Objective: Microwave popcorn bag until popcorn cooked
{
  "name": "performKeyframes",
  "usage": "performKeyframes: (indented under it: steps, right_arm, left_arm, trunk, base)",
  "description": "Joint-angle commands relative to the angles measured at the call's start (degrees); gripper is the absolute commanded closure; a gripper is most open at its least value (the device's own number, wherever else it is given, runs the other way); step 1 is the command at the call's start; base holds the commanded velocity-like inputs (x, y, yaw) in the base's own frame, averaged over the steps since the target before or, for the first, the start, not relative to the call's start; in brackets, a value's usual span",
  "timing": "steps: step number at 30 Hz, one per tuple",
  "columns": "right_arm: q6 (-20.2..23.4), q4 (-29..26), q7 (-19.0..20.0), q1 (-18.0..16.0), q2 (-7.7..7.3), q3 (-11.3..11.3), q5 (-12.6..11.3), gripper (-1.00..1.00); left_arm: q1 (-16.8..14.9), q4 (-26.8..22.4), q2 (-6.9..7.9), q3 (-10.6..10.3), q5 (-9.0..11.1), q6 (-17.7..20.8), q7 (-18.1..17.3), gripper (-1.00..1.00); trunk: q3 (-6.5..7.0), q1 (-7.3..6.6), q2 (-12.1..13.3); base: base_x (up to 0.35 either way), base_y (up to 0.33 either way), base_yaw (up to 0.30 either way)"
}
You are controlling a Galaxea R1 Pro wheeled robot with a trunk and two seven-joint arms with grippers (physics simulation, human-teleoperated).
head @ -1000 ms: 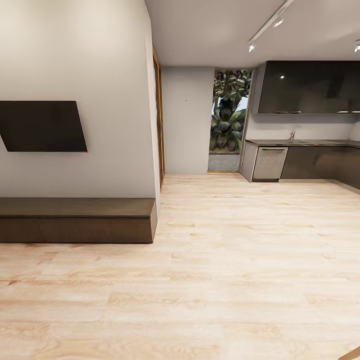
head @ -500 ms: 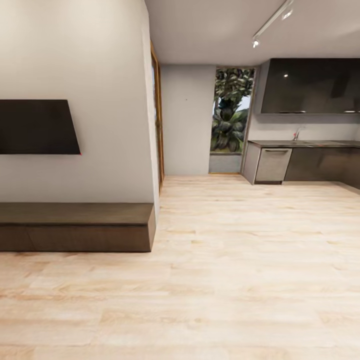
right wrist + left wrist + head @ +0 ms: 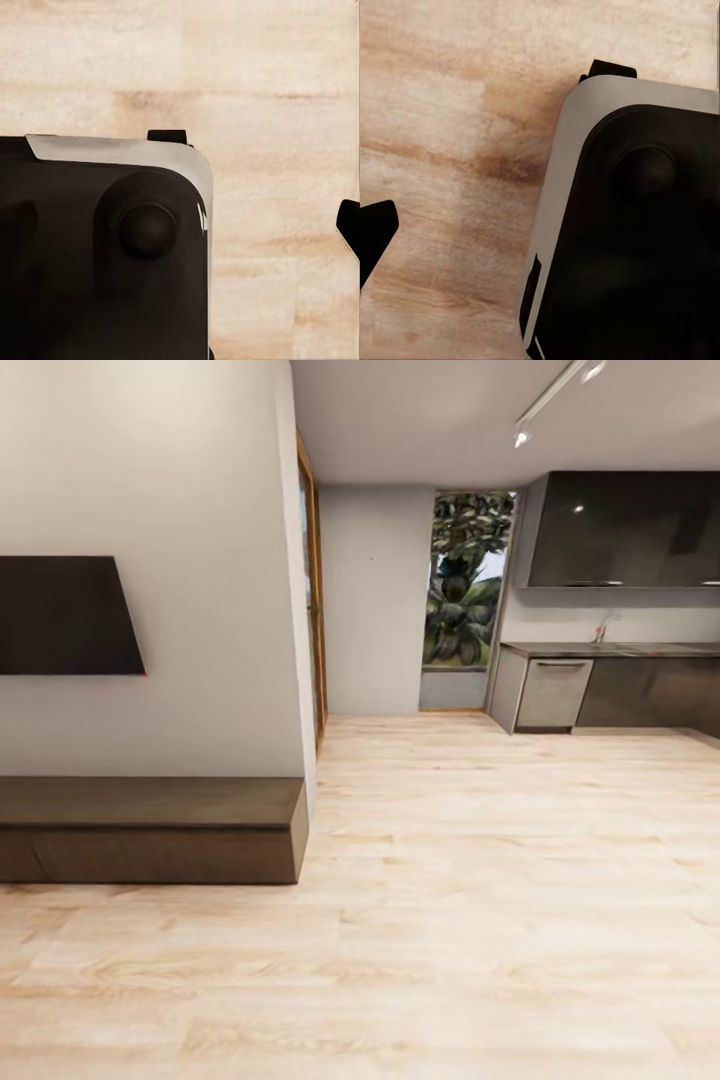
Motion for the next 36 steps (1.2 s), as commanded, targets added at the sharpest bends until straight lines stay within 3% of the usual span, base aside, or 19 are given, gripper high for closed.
performKeyframes:
  steps: [1, 12, 36]
  right_arm:
    - [-0.19, 0.05, -0.02, -0.03, 0.00, 0.02, -0.02, -1.00]
    - [-0.19, -0.03, -0.10, -0.03, -0.02, 0.00, -0.02, -1.00]
    - [-0.25, 0.05, -0.10, -0.03, 0.00, 0.02, -0.07, -1.00]
  left_arm:
    - [0.01, -0.13, -0.02, 0.26, 0.02, 0.34, -0.02, -1.00]
    - [-0.01, -0.12, -0.01, 0.34, 0.02, 0.34, -0.02, -1.00]
    - [-0.04, -0.10, -0.01, 0.35, 0.02, 0.34, -0.02, -1.00]
  trunk:
    - [-0.06, 0.03, -0.02]
    - [-0.06, 0.03, -0.02]
    - [-0.06, 0.03, -0.02]
  base:
    - [0.345, 0.000, 0.000]
    - [0.345, 0.000, -0.003]
    - [0.345, 0.000, -0.119]
